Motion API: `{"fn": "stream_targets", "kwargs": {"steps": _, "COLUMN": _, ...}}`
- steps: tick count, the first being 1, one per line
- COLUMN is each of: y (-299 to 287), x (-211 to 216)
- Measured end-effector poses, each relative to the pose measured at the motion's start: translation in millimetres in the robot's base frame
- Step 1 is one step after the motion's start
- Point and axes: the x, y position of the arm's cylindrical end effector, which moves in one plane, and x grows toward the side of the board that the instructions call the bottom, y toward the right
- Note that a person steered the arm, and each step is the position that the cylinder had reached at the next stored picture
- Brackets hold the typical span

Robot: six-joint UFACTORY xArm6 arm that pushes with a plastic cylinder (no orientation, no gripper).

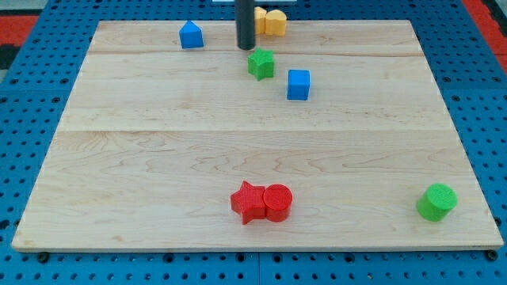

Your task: Push the green star left to the green circle

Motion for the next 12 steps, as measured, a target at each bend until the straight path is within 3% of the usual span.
{"fn": "stream_targets", "kwargs": {"steps": 1, "y": 27, "x": 3}}
{"fn": "stream_targets", "kwargs": {"steps": 5, "y": -41, "x": 27}}
{"fn": "stream_targets", "kwargs": {"steps": 6, "y": -38, "x": -4}}
{"fn": "stream_targets", "kwargs": {"steps": 7, "y": -4, "x": -4}}
{"fn": "stream_targets", "kwargs": {"steps": 12, "y": -12, "x": 123}}
